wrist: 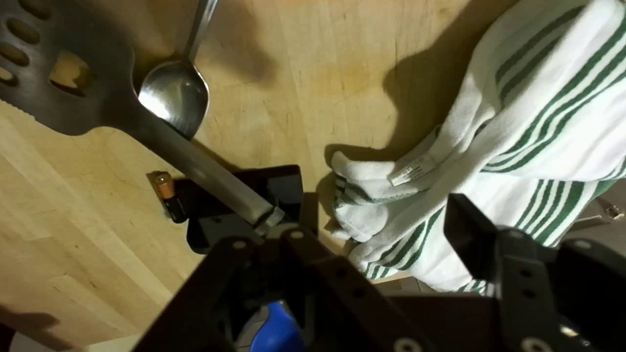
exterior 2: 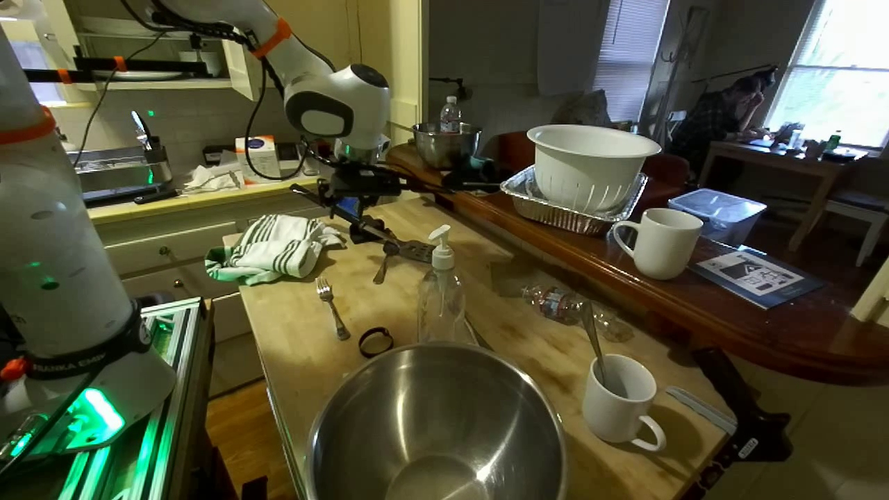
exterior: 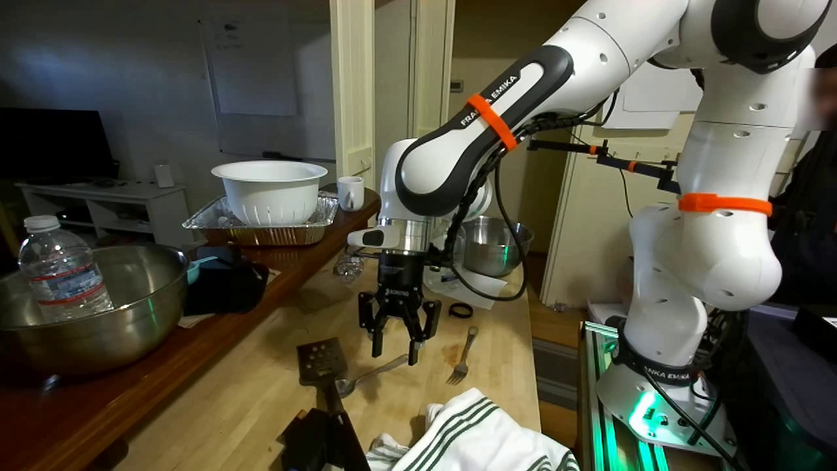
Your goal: Put the spatula inside the dish
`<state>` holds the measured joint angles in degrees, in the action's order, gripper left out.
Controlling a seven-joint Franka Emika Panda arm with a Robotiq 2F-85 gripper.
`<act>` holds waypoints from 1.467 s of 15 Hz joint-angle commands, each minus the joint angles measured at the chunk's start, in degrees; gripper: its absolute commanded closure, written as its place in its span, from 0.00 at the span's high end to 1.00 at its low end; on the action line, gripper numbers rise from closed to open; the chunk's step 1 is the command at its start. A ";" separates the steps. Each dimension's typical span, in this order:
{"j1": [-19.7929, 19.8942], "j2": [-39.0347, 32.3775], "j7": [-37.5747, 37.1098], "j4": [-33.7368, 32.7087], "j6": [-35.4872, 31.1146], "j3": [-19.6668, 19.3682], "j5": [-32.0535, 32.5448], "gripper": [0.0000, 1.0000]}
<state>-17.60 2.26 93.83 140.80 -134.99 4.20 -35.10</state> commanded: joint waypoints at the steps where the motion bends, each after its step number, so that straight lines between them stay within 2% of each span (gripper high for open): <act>1: 2.15 -2.03 3.82 -1.81 4.01 2.59 3.06 0.93; 3: 1.74 -4.52 6.97 -2.98 3.63 4.39 3.85 0.99; 6: 1.05 -8.37 8.15 -5.85 2.95 7.89 8.43 1.00; 10: 0.78 -13.03 4.75 -11.45 5.30 10.94 22.11 1.00; 13: 0.31 -13.54 2.00 -12.77 3.49 11.41 34.24 1.00; 14: 0.70 -13.05 2.82 -12.44 3.41 11.84 35.36 1.00; 15: 1.75 -13.01 3.28 -11.73 2.99 12.57 31.47 1.00; 17: 1.69 -13.02 3.30 -12.16 3.00 12.58 33.58 1.00; 22: 1.79 -16.36 1.25 -12.87 -4.32 13.30 33.13 1.00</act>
<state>-16.62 -11.48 96.38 128.77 -135.52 16.41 -1.90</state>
